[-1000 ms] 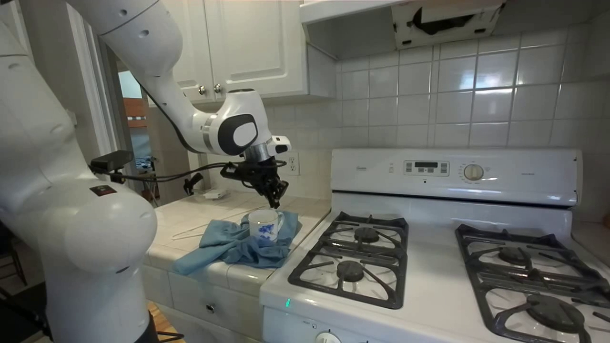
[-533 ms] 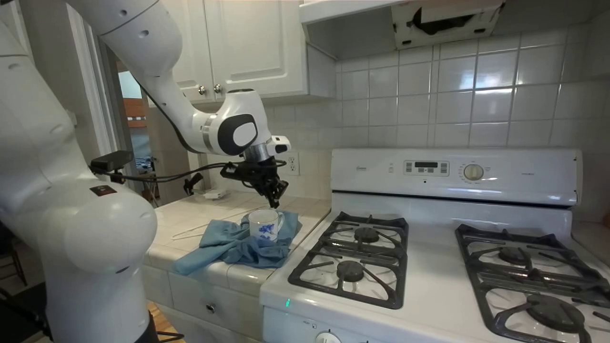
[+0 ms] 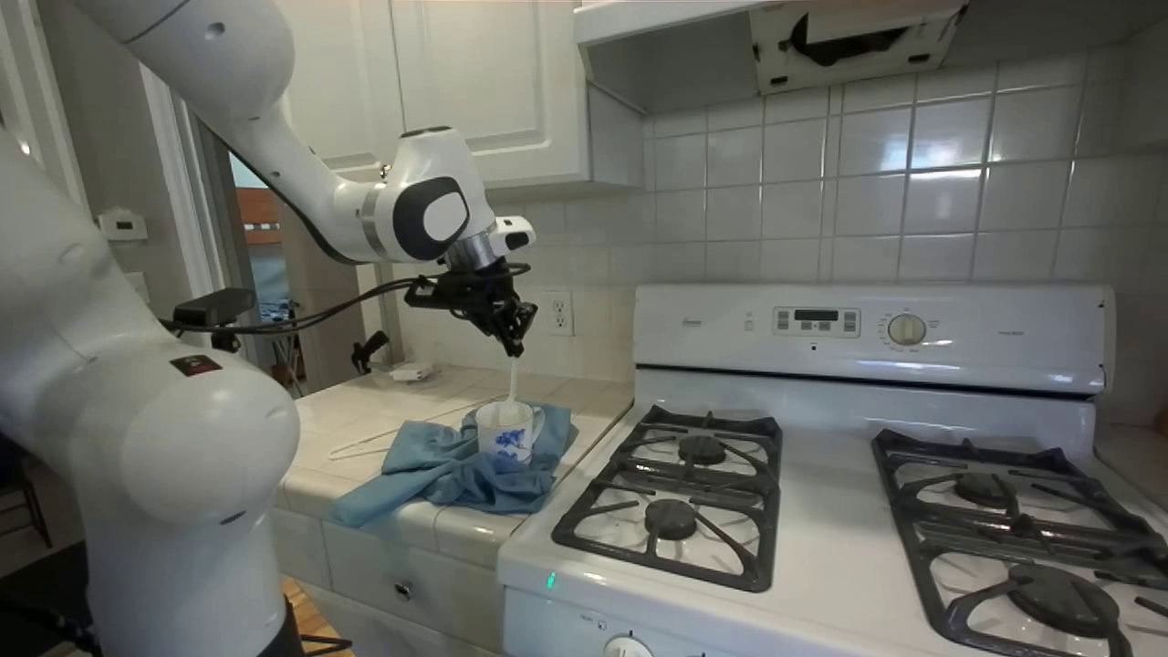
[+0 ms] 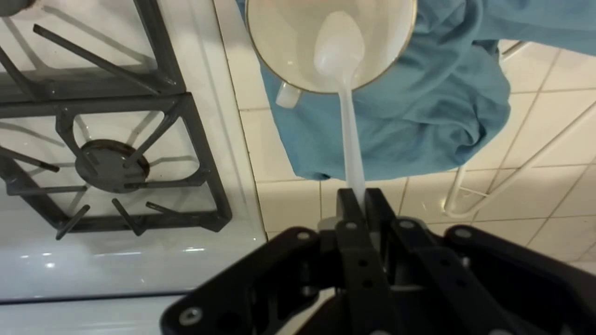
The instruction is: Put the fork on the cloth
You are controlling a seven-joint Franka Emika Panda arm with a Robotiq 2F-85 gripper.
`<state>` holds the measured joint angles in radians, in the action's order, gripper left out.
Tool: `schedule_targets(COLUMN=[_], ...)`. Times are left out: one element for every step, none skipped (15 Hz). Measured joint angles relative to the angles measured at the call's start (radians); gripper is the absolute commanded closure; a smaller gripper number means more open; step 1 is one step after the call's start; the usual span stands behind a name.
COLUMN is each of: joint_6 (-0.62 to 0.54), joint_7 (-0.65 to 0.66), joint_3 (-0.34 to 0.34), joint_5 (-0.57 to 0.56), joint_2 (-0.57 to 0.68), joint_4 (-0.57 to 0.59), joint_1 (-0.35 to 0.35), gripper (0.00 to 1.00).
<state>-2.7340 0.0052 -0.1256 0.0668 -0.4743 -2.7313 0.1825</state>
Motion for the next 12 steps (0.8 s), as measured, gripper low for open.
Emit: schedule_targets(joint_6=[0.003, 0.005, 0.009, 0.015, 0.019, 0.02, 0.02, 0.018, 0.013, 0.003, -0.015, -0.032], joint_7=[0.002, 0.003, 0.004, 0.005, 0.005, 0.005, 0.003, 0.0, -0.003, -0.014, -0.032, -0.059], joint_3=[-0.01, -0.019, -0.027, -0.035, -0.041, -0.045, -0.045, -0.045, -0.045, -0.045, -0.044, -0.042], joint_5=[-0.005, -0.011, -0.019, -0.031, -0.042, -0.051, -0.056, -0.059, -0.061, -0.065, -0.072, -0.077], joint_2=[-0.022, -0.041, -0.058, -0.073, -0.086, -0.095, -0.099, -0.099, -0.097, -0.091, -0.083, -0.07], joint_4=[0.001, 0.002, 0.005, 0.011, 0.018, 0.026, 0.035, 0.045, 0.055, 0.065, 0.072, 0.079], joint_1=[-0.002, -0.003, -0.006, -0.011, -0.014, -0.015, -0.016, -0.016, -0.016, -0.015, -0.012, -0.007], gripper=[0.98, 0.98, 0.98, 0.98, 0.98, 0.98, 0.98, 0.98, 0.98, 0.98, 0.98, 0.98])
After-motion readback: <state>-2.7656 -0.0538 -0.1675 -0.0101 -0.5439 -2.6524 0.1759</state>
